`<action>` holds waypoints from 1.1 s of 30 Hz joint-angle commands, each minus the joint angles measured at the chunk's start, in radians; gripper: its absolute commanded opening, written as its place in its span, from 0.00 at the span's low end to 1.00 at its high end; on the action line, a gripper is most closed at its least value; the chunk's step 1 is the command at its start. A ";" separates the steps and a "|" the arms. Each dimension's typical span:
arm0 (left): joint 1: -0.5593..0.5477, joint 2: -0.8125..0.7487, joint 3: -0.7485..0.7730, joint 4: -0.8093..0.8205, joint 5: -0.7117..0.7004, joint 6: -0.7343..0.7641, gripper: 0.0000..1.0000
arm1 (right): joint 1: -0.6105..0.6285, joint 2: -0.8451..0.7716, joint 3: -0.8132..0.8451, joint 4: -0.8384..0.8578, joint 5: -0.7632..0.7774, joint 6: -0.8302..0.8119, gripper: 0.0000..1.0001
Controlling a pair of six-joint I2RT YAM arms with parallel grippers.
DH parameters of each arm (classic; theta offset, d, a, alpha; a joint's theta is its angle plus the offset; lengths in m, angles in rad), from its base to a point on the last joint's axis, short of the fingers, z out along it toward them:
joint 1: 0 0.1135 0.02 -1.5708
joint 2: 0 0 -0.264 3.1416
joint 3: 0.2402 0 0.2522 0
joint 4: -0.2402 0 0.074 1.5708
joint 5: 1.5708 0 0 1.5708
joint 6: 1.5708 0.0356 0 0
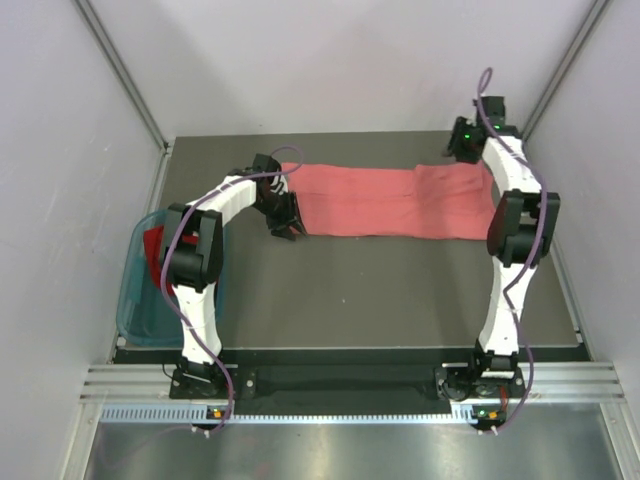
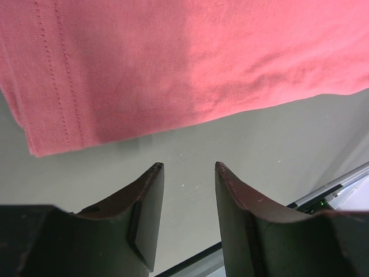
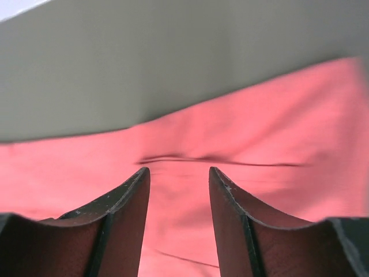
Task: Fold and stack the t-shirts
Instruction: Fold the tshirt
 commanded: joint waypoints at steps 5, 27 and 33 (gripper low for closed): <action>0.000 -0.020 0.006 0.035 0.024 -0.015 0.45 | 0.144 0.068 0.047 0.017 0.038 0.077 0.45; 0.002 -0.001 -0.005 0.047 0.041 -0.008 0.45 | 0.222 0.138 0.062 0.003 0.195 0.040 0.31; 0.002 0.003 0.006 0.036 0.043 -0.001 0.45 | 0.220 0.155 0.087 0.006 0.199 0.042 0.21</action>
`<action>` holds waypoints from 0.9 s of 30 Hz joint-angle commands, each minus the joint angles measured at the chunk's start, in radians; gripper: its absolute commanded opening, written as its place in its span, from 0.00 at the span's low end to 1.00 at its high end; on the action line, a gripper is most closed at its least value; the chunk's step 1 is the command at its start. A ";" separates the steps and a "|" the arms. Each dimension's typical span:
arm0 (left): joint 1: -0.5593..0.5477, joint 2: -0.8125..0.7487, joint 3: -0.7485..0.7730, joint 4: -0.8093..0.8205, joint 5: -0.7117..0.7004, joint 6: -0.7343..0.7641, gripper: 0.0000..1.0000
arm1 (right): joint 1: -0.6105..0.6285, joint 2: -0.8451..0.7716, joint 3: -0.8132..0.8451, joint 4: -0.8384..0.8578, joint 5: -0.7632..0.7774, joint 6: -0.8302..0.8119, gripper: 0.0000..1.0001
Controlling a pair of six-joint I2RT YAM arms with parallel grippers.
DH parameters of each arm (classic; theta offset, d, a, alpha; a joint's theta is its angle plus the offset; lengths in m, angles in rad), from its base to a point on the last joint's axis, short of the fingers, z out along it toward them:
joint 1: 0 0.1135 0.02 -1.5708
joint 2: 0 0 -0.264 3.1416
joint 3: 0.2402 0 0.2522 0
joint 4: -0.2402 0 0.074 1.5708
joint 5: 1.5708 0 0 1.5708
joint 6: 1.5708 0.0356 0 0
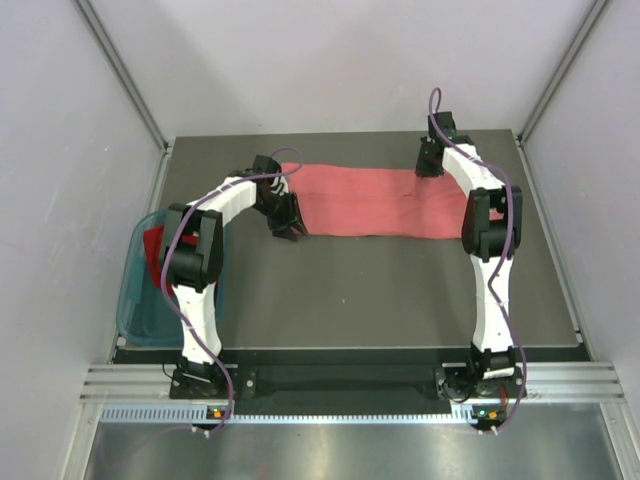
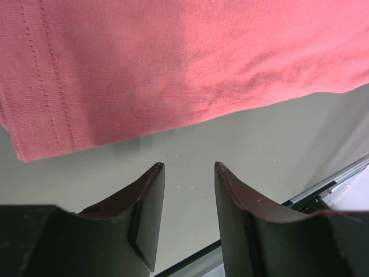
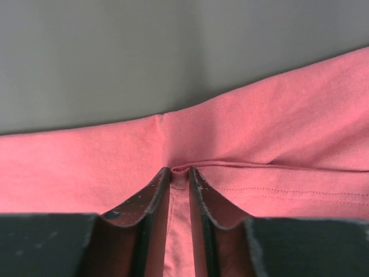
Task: Fold and stack the t-shirts
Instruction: Fold the tshirt
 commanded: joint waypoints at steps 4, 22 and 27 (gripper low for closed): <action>0.002 0.008 0.021 0.011 0.016 0.015 0.45 | 0.015 0.018 0.063 0.015 0.018 -0.004 0.16; 0.003 0.011 0.026 0.010 0.022 0.021 0.45 | 0.015 -0.031 0.093 0.022 -0.004 -0.007 0.00; 0.003 0.013 0.022 0.018 0.025 0.015 0.45 | 0.015 -0.062 0.093 0.025 -0.019 -0.009 0.00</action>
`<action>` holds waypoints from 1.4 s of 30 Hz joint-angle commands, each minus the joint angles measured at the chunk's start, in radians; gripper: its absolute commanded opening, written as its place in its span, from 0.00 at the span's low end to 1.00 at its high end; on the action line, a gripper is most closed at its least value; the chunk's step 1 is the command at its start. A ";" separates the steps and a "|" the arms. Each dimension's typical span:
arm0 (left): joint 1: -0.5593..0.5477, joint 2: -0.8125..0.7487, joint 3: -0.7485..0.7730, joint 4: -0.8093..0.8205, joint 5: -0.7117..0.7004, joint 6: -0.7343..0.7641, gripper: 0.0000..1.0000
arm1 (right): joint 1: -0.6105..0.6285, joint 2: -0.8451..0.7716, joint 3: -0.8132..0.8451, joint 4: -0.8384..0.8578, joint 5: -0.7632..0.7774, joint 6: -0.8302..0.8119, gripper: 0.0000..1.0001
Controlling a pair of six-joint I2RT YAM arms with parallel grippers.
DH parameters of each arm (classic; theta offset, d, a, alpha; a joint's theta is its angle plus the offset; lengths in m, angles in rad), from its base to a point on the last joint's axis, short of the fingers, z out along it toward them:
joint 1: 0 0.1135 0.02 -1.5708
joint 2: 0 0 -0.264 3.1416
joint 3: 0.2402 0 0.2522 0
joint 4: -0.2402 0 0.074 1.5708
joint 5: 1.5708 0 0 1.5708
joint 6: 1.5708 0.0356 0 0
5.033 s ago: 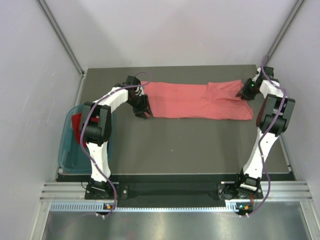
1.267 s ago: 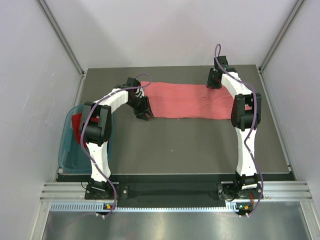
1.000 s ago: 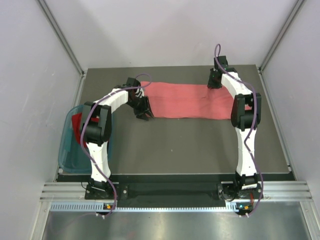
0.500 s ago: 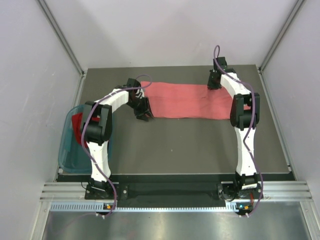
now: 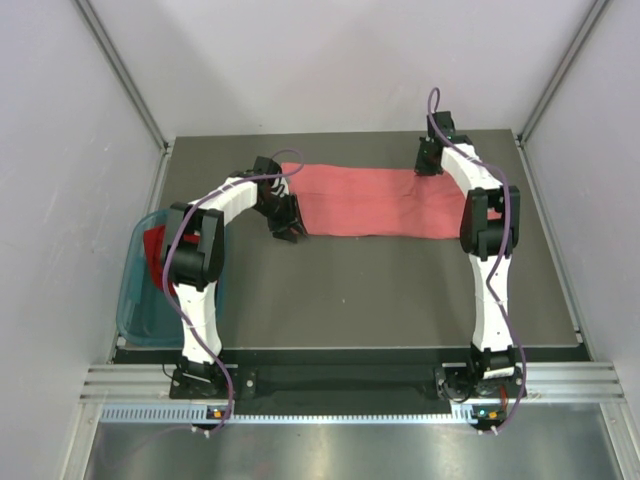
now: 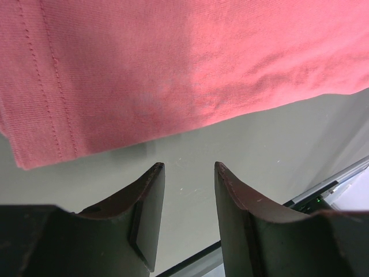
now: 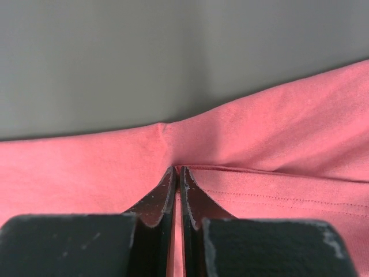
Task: Fold and stack the t-shirts
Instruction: Fold the tshirt
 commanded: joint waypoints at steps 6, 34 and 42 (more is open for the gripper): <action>0.003 -0.006 0.016 0.024 0.031 0.012 0.45 | 0.015 -0.108 0.026 0.029 -0.020 0.006 0.00; 0.005 -0.005 0.010 0.028 0.029 0.010 0.45 | 0.016 -0.108 -0.069 0.021 -0.198 -0.034 0.03; 0.005 -0.001 0.022 0.026 0.026 0.006 0.45 | -0.022 -0.128 -0.127 0.015 -0.242 -0.048 0.05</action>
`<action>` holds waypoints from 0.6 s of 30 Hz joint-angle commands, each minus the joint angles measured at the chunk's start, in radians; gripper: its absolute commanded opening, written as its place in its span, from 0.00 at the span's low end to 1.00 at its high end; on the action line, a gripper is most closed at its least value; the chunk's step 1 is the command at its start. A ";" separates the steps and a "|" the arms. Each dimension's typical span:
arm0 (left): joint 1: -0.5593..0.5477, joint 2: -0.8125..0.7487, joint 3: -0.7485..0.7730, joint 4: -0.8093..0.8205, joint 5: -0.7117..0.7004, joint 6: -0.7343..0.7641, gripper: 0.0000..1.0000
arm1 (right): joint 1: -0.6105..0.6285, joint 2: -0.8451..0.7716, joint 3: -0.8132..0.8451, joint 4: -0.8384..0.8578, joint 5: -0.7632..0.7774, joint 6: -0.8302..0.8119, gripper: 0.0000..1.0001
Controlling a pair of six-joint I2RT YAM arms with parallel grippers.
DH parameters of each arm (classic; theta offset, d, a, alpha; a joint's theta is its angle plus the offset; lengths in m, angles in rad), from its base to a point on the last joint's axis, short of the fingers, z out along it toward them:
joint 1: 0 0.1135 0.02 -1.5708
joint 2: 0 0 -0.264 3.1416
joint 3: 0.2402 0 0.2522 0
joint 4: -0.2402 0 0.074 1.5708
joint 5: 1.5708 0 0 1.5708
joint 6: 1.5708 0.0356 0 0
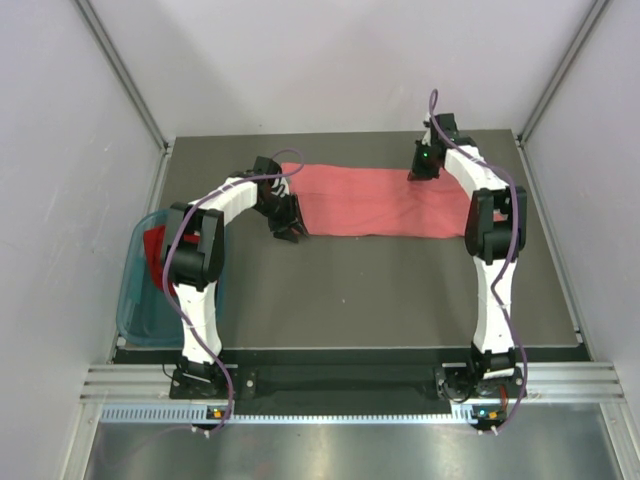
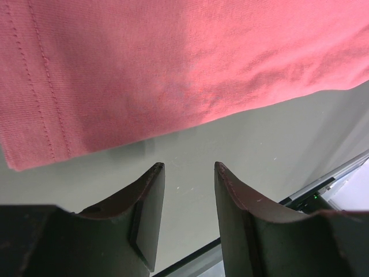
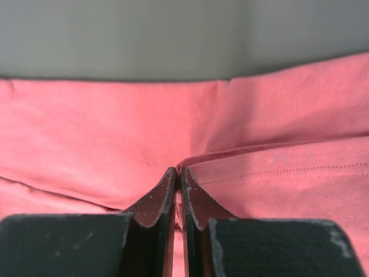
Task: Fold and stack the t-shirts
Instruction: Fold the tshirt
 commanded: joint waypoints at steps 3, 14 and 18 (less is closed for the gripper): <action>0.005 -0.003 0.024 0.023 0.008 0.007 0.45 | -0.023 -0.077 -0.075 0.028 -0.036 -0.040 0.06; 0.003 -0.001 0.030 0.029 0.018 -0.012 0.45 | -0.040 -0.105 -0.087 0.177 -0.041 0.036 0.06; 0.003 -0.014 0.012 0.040 0.010 -0.012 0.45 | -0.042 -0.177 -0.207 0.300 -0.028 0.088 0.06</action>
